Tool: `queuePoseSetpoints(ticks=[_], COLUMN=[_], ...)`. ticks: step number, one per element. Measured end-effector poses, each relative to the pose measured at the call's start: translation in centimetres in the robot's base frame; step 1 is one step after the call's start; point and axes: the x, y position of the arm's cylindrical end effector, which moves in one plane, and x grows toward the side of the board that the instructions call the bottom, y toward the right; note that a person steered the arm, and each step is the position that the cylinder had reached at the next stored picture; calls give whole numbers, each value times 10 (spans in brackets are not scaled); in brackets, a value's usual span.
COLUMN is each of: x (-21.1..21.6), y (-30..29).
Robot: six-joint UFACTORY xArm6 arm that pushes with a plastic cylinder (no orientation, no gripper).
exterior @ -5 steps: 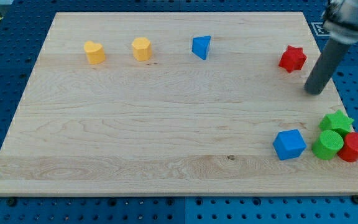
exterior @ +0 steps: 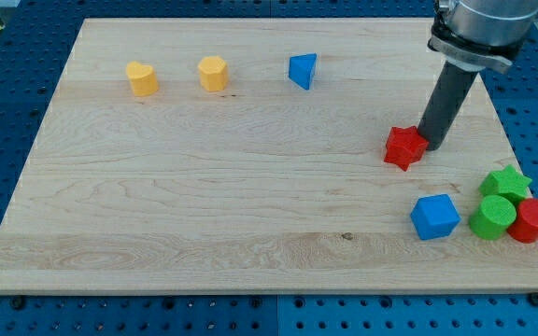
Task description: Push the red star into the green star
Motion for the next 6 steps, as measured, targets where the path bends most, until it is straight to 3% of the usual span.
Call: queuePoseSetpoints(ticks=[1,2,3,5,6], x=[-39,-30,2,20,-18], y=[-12,-72,-91,-44,-53])
